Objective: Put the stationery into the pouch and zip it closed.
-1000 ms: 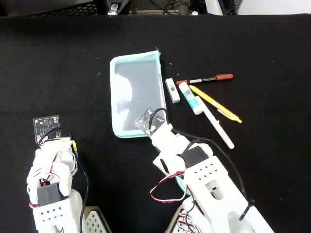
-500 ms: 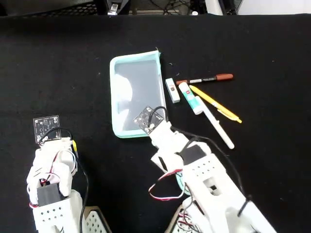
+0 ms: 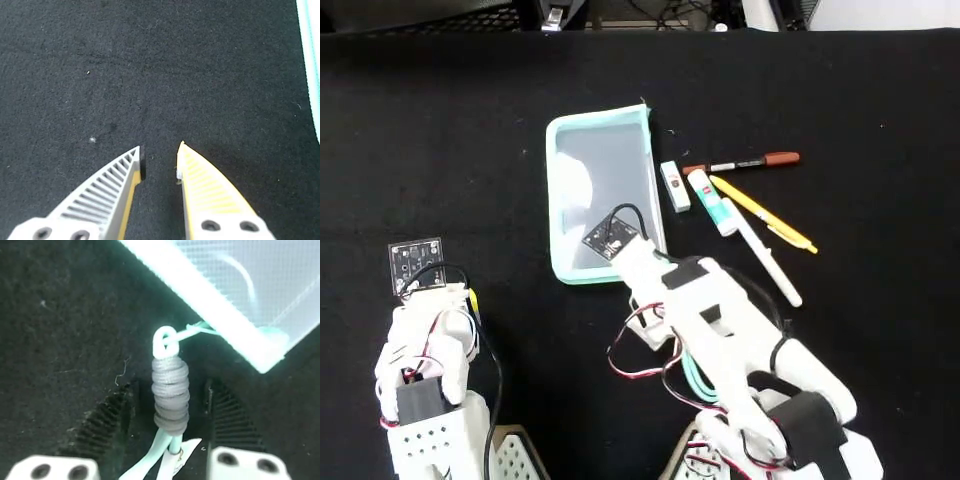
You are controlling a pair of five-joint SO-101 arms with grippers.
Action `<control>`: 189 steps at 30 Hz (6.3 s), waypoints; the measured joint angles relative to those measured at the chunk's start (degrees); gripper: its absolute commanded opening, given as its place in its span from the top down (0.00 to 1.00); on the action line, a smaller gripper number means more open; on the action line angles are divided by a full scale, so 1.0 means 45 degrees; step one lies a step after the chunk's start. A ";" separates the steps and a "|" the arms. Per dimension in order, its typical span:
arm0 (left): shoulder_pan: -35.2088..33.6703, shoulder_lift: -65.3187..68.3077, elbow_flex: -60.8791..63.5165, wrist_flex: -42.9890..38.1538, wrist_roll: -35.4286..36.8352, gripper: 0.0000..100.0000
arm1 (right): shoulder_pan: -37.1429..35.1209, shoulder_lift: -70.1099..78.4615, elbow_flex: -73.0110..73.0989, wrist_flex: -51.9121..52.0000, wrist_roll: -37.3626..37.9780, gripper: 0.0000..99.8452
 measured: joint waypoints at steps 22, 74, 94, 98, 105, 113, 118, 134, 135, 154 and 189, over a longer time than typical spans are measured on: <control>0.0000 0.0000 0.0000 0.0000 0.0000 0.86 | 0.0000 -0.3497 -0.0020 0.1543 0.0020 0.99; 0.4122 0.0488 -0.5275 -0.0977 0.1524 0.86 | -0.3731 -0.3985 -1.1917 0.4181 -0.0488 0.99; 0.2325 1.0569 -1.9048 0.6818 -0.1387 0.86 | -0.3966 -0.3985 -1.1370 0.4415 0.0860 0.99; 0.2930 1.0921 -2.0689 0.8694 -0.2579 0.86 | -0.3966 -0.3985 -1.1370 0.4415 0.0938 0.99; 0.3106 1.1077 -2.0532 0.8967 -0.2833 0.86 | -0.3966 -0.3985 -1.1370 0.4669 0.0996 0.99; 0.3106 1.1136 -1.7524 0.6740 -0.2872 0.86 | -0.3966 -0.3985 -1.1370 0.4669 0.1016 0.99; 0.3126 1.1155 -1.7446 0.6466 -0.2422 0.86 | -0.3966 -0.3985 -1.1370 0.4669 0.1016 0.99; 0.3575 1.1233 -1.9692 0.8381 -0.1348 0.80 | -0.3966 -0.3985 -1.1370 0.4669 0.1016 0.99; 0.3868 1.1233 -1.9731 0.8596 -0.1348 0.80 | -0.3966 -0.3985 -1.1370 0.4669 0.1016 0.99; 0.5216 1.0198 -2.0142 0.8791 -0.1465 0.80 | -0.3966 -0.3985 -1.1370 0.4747 0.1387 0.99; 0.5236 0.8791 -1.7133 0.6584 -0.2559 0.97 | -0.3184 -0.4396 -1.1565 0.5060 0.1387 0.99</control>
